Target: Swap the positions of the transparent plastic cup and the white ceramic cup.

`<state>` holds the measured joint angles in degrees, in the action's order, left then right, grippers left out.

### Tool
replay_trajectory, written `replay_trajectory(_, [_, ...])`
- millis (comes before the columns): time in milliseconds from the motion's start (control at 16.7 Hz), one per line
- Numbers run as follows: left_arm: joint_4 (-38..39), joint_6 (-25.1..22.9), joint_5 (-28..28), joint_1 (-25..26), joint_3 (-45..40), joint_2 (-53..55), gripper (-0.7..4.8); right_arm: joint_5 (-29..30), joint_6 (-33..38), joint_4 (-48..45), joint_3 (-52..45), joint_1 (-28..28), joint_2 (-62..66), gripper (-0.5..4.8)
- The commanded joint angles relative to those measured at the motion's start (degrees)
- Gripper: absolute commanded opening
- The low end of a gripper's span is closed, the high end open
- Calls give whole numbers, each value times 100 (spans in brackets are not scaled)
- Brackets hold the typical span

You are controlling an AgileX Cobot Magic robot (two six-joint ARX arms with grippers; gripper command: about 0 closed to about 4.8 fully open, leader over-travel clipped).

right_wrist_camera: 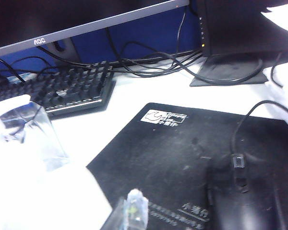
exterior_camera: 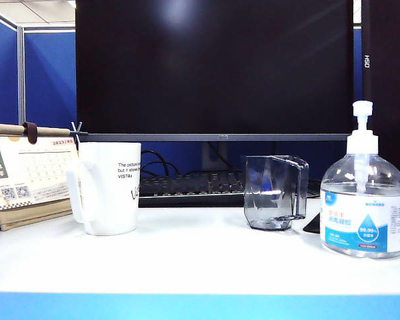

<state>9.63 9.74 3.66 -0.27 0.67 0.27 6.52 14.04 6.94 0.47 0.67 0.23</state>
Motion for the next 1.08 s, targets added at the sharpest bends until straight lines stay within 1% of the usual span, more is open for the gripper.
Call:
replay_trajectory(60, [61, 144, 59, 2, 0, -2, -3, 26, 516, -120, -33, -7, -9, -5])
replay_trajectory(180, [59, 146, 72, 2, 0, -2, -3, 72, 592, -118, -33, -7, -9, -5])
replay_trajectory(299, [-7, 146, 603, 2, 0, -2, -2, 573, 590, -164, -31, -7, -9, -5])
replay_trajectory(359, [-131, 149, 1113, 2, 0, -2, -2, 1025, 590, -262, -31, -7, -9, -5])
replay_trajectory(419, [-372, 229, 1875, 0, 2, -2, -2, 1696, 592, -511, -31, -9, -9, 1])
replay_trajectory(479, [-501, 352, 2168, 0, 4, -2, -2, 2251, 632, -778, -31, -11, -9, 5])
replay_trajectory(539, [-575, 520, 2350, 0, 4, -2, -2, 2623, 901, -1060, -28, -11, -9, 24])
replay_trajectory(599, [-584, 675, 2367, -2, 4, -2, -1, 2846, 1351, -1379, -24, -11, -9, 66])
replay_trajectory(659, [-584, 785, 2435, -2, 2, -2, 24, 2909, 1617, -1539, -24, -13, -9, 99])
replay_trajectory(718, [-610, 896, 2632, -4, 4, -2, 81, 3134, 1814, -1742, -24, -15, -9, 109])
replay_trajectory(778, [-608, 1060, 2726, -4, 4, -2, 81, 3250, 1958, -1808, -20, -44, -9, 109])
replay_trajectory(838, [-608, 1185, 2750, -7, 7, -4, 82, 3281, 2157, -1814, -20, -197, -9, 109])
replay_trajectory(898, [-608, 1196, 2765, -9, 7, -4, 83, 3281, 2216, -1816, -20, -385, -9, 110])
replay_trajectory(958, [-612, 1196, 2765, -9, 7, -4, 84, 3161, 2216, -1814, -20, -713, -9, 113])
replay_trajectory(1018, [-638, 1226, 2800, -28, 7, -4, 85, 2741, 2197, -1810, -20, -1261, -9, 117])
replay_trajectory(1078, [-688, 1320, 2830, -85, 7, -4, 86, 2378, 2151, -1786, -20, -1613, -7, 118])
